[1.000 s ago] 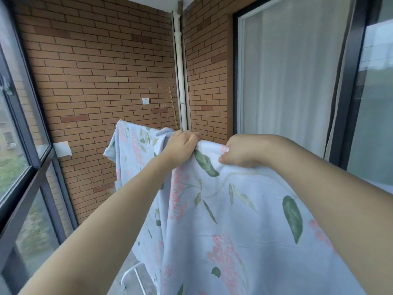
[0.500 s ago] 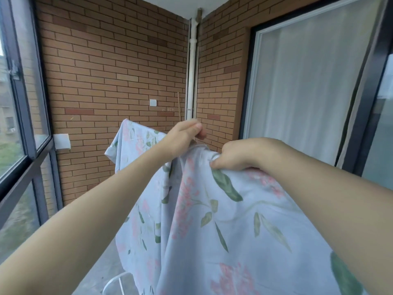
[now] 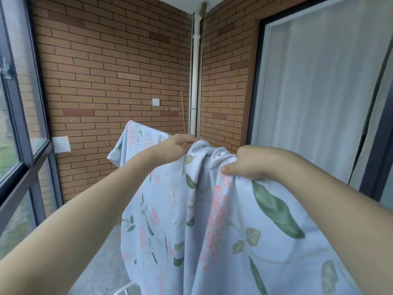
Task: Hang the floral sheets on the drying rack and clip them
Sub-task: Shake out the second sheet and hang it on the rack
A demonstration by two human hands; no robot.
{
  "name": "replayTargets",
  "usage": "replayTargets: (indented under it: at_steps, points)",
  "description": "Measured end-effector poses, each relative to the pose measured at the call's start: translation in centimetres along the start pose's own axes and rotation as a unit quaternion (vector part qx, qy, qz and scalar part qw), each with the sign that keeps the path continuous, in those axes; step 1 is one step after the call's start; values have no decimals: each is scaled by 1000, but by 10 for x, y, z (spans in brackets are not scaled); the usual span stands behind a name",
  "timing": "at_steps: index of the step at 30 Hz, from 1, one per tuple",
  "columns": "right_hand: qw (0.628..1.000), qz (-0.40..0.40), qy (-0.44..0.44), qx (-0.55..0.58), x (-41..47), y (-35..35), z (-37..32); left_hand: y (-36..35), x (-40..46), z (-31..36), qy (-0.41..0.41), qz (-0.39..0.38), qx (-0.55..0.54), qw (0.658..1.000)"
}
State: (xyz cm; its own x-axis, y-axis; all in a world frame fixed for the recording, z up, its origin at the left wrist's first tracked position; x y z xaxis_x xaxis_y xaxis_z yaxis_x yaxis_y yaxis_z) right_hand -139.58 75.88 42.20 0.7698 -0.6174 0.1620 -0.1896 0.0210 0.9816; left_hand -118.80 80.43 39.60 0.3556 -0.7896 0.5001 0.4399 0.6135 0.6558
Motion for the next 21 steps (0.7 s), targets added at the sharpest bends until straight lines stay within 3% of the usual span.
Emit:
replayTargets:
  at_steps: [2, 4, 7, 10, 12, 14, 16, 18, 19, 21]
  points:
    - [1000, -2, -14, 7, -1, 0, 4, 4, 2, 5, -88, 49, 77, 992]
    - [1000, -1, -16, 8, 0, 0, 3, 5, 6, 9, -190, 102, 181, 960]
    - [1000, 13, -3, 0, 2, -1, -2, 11, 20, 2, -212, 137, 376, 892]
    - [1000, 16, 3, 5, 1, -2, -2, 56, 37, -34, -10, 191, 501, 844]
    - [1000, 17, 3, 11, 1, -2, 1, 90, 34, -64, 150, 234, 489, 826]
    - [1000, 16, 0, 15, 1, -2, 4, 99, 34, -73, 246, 218, 474, 817]
    - [1000, 15, -5, 16, 1, -2, 8, 84, 49, -58, 188, 188, 428, 864]
    - [1000, 16, -9, 13, 2, -1, 11, 60, 55, -23, 30, 112, 258, 959]
    - [1000, 18, -10, 13, 2, -1, 11, 45, 48, -5, -16, 45, 170, 984]
    - [1000, 23, -9, 15, 2, -1, 11, 14, 28, 20, -67, -89, 130, 985]
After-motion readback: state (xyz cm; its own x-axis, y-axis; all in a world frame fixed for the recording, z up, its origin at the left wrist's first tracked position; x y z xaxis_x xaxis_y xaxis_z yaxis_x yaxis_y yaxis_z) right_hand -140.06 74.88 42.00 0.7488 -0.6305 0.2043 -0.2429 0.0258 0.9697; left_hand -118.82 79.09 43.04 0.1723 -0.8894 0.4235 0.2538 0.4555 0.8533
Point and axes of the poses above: each hand's wrist, its own x-axis towards the middle knuckle, its own y-axis out of the back of the hand, z = x × y, the point moved 4 cm from there along x, towards the middle knuckle, and after that the axes turned 7 degrees about z, right-handed, at the moved point
